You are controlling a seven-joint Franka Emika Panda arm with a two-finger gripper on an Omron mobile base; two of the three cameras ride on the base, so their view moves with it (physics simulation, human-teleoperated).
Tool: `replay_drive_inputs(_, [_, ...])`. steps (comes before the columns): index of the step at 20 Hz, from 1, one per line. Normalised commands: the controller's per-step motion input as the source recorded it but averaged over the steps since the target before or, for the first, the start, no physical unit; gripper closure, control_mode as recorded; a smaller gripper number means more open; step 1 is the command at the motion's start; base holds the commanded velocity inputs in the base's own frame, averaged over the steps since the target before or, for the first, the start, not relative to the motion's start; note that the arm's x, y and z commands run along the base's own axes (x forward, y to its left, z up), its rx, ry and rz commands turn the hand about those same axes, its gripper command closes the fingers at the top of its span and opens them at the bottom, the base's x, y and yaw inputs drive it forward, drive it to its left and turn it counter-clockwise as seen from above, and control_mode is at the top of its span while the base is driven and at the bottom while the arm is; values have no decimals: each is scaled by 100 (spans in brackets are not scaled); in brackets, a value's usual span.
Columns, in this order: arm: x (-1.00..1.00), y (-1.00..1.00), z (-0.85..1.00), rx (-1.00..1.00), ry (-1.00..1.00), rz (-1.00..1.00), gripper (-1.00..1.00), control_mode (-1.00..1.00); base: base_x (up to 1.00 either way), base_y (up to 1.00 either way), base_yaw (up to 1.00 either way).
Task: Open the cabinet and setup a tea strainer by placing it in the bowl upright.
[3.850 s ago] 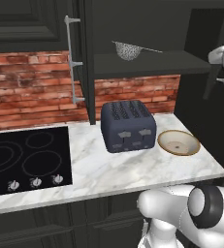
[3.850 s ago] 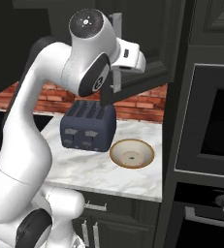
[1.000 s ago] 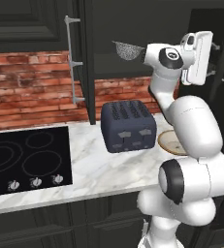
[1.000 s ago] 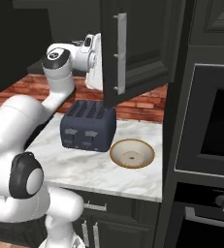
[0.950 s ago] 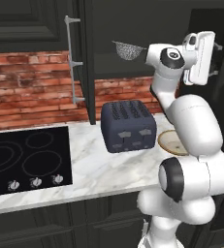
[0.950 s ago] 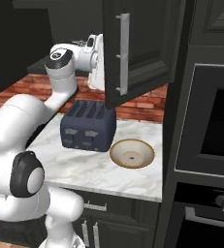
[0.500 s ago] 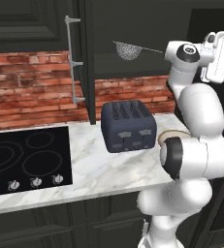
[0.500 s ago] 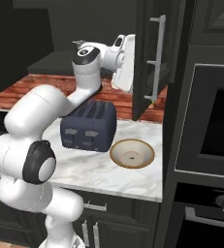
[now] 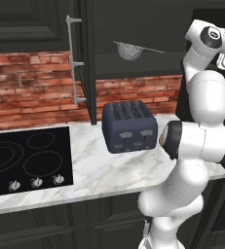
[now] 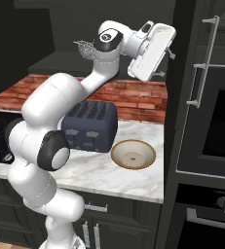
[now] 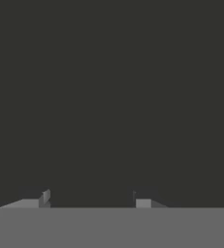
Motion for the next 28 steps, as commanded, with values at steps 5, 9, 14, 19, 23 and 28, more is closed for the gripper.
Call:
replay_drive_inputs(5, [8,-17,0,6,0,0,-100,-100,0,0,0])
replay_drive_inputs(9, [1,67,-4,0,0,2,-100,-100,0,0,0])
replay_drive_inputs(14, [-2,94,-1,0,-2,2,-100,-100,0,0,0])
replay_drive_inputs(19, [-2,87,0,1,-4,10,-100,-100,0,0,0])
replay_drive_inputs(23, [0,75,-1,18,-4,15,-100,-100,0,0,0])
replay_drive_inputs(28, [0,67,-17,20,-4,24,-100,-100,0,0,0])
